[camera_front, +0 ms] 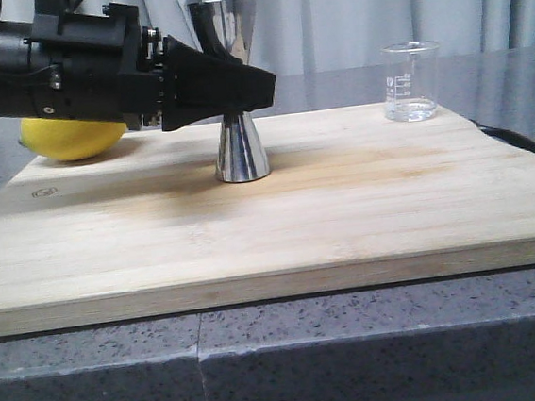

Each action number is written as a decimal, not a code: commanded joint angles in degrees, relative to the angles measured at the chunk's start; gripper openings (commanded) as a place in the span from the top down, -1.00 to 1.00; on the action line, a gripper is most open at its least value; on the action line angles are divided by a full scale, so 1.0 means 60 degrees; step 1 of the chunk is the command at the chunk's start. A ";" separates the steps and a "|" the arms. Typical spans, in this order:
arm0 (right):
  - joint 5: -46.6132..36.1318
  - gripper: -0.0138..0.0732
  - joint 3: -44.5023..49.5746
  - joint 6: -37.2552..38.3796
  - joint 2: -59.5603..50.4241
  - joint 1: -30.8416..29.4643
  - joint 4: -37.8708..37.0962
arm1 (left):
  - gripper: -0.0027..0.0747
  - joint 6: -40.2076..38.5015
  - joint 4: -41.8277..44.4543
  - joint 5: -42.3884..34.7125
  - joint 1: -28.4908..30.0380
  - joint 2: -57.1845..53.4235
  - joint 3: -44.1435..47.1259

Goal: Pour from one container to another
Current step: 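Lower the jigger onto the board and open the left gripper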

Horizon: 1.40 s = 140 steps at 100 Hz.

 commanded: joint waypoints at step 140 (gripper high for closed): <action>0.0450 -0.78 -0.0248 0.1184 -0.0041 -0.0012 -0.0630 | -0.55 -1.5663 1.2980 -0.2551 0.0035 -0.8391 -0.0284</action>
